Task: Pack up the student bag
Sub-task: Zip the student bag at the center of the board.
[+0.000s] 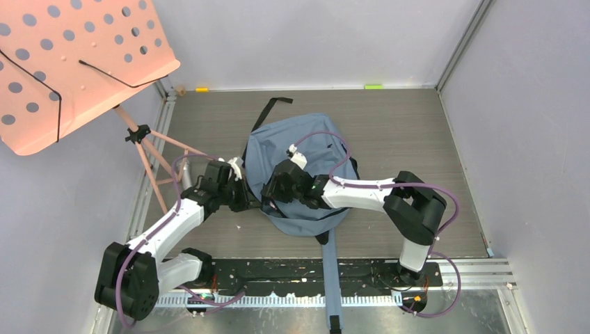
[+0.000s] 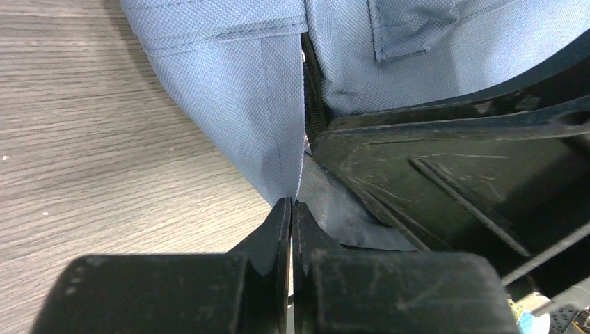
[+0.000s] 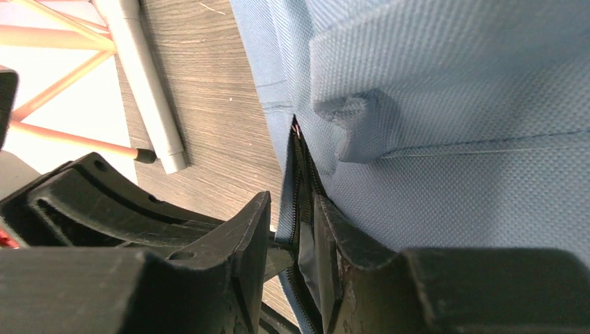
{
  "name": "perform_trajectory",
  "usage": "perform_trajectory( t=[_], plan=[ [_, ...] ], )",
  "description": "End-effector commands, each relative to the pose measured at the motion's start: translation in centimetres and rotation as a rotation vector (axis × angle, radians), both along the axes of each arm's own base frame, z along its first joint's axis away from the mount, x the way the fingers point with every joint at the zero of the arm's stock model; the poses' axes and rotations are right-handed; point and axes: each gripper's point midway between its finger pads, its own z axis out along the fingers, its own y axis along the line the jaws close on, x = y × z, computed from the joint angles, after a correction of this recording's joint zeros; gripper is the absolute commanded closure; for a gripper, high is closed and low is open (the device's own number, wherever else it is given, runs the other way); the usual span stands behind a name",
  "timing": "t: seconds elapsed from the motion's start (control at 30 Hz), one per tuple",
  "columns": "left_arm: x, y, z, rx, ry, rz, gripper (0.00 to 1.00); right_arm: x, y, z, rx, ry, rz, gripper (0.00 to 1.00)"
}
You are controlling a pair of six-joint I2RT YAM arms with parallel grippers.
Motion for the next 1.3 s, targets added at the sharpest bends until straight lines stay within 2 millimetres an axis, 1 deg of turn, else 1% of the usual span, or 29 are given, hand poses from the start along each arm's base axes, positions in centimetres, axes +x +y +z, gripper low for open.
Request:
perform_trajectory(
  t=[0.0,0.23,0.37,0.53,0.7,0.9,0.97,1.03,1.1,1.23,1.27],
  plan=[
    [0.2,-0.1,0.6,-0.020,-0.023,0.012,1.00,-0.2,0.9,0.0,0.048,0.005,-0.028,0.65],
    [0.2,-0.1,0.7,-0.022,-0.028,0.012,1.00,-0.7,0.2,-0.2,-0.001,-0.021,-0.058,0.65],
    [0.2,-0.1,0.7,-0.024,-0.028,0.011,1.00,-0.8,0.5,-0.7,0.012,-0.013,-0.059,0.65],
    [0.1,-0.1,0.9,-0.026,-0.030,0.010,1.00,-0.4,0.9,-0.7,0.027,-0.030,-0.065,0.65],
    [0.0,-0.1,0.8,-0.029,-0.026,0.011,1.00,0.5,0.6,-0.4,0.016,-0.067,-0.088,0.68],
    [-0.1,-0.1,0.9,-0.035,-0.025,0.011,1.00,1.0,0.7,-0.5,0.007,-0.088,-0.089,0.77],
    [-0.1,-0.1,0.9,-0.034,-0.024,0.011,1.00,1.0,0.7,-0.5,0.004,-0.090,-0.091,0.84],
    [-0.2,-0.1,0.8,-0.033,-0.023,0.011,1.00,1.0,0.6,-0.5,0.005,-0.091,-0.091,0.93],
    [-0.2,-0.1,0.8,-0.033,-0.022,0.012,1.00,0.9,0.5,-0.6,0.001,-0.091,-0.092,0.98],
    [0.0,0.0,1.0,-0.027,-0.034,0.014,1.00,0.6,-0.2,-0.7,-0.008,-0.095,-0.088,0.99],
    [0.3,0.0,1.5,-0.023,-0.047,0.015,1.00,0.6,-0.3,-0.5,-0.010,-0.098,-0.085,0.99]
  ],
)
